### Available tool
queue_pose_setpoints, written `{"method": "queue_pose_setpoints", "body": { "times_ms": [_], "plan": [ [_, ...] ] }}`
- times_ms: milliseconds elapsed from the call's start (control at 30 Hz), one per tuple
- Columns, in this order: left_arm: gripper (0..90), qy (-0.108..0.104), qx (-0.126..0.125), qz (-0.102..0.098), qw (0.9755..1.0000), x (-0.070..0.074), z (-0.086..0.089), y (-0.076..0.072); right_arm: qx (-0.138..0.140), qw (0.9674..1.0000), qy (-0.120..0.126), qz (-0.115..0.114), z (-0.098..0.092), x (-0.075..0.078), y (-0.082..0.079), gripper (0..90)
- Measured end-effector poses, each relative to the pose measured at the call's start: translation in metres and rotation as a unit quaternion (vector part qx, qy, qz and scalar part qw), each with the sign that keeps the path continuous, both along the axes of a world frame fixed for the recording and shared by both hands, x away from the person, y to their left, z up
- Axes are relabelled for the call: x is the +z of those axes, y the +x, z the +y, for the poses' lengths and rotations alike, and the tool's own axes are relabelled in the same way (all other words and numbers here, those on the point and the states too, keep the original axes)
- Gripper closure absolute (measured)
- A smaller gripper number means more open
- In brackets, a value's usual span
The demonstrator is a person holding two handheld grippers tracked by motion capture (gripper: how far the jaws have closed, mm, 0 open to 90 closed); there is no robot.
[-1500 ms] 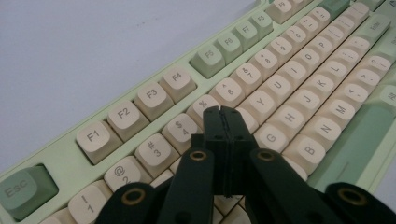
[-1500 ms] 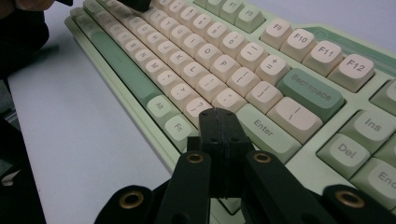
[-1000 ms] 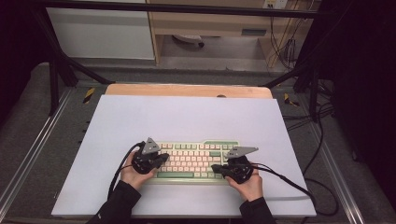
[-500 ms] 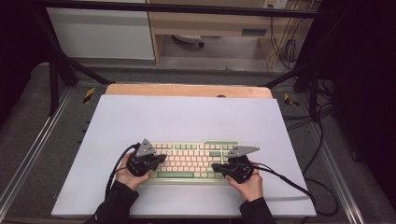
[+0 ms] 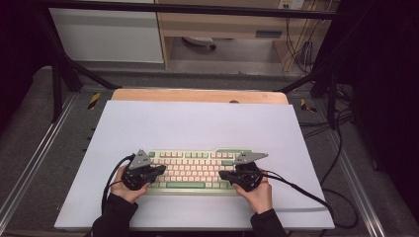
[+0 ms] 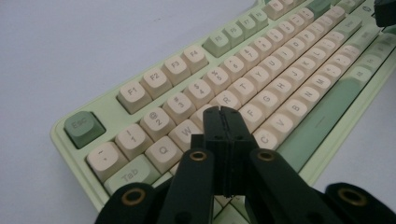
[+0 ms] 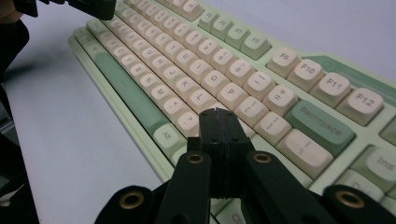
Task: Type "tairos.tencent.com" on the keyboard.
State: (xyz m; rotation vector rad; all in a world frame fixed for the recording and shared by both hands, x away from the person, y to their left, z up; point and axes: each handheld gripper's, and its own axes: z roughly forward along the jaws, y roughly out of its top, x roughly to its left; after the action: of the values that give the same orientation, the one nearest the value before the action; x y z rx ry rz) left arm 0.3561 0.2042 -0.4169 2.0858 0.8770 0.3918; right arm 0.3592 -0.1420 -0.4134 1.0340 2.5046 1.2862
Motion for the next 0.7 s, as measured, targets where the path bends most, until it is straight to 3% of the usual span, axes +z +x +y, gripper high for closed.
{"method": "queue_pose_setpoints", "body": {
  "times_ms": [700],
  "plan": [
    [89.9,-0.007,0.020,0.004,0.9998,-0.004,0.027,-0.007,-0.002,0.9998,-0.016,-0.007,0.046,0.001,0.021,90.0]
  ]
}}
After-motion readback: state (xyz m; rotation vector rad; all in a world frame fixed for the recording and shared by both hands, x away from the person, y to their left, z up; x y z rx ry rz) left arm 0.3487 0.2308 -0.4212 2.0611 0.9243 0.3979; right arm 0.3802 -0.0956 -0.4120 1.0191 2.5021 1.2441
